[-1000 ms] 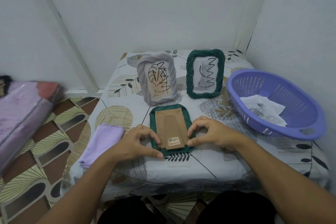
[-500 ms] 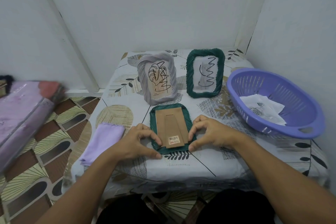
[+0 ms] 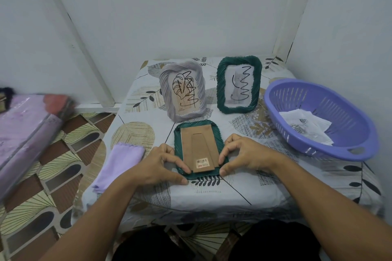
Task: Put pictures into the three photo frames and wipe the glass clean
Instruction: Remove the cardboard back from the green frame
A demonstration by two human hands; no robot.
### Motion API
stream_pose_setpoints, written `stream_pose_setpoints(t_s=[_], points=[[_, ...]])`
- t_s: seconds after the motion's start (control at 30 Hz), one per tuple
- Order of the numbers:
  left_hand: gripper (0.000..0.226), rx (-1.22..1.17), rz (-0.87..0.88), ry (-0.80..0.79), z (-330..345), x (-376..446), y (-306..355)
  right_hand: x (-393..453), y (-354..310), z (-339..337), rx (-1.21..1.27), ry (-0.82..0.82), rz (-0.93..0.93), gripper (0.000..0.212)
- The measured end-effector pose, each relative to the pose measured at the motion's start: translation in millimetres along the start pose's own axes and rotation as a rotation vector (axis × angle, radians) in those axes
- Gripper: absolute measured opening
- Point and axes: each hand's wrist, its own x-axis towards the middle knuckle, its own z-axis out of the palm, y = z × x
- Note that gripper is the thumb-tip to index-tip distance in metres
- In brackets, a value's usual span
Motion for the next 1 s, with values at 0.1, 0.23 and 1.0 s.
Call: stream_pose_setpoints(t_s=[0.1,0.23,1.0], points=[[0.028,0.002,0.012,-0.002,0,1,-1,1,1,0,-0.007,0.001,-0.001,0.036],[0.027,-0.005,0.022,0.003,1,0,-2,0,1,0,0.003,0.0,0.008,0.037],[0.029,-0.178,-0.009,0.549,26,18,-24,2,-3,-6,-0.101,-0.108,0.012,0.029]])
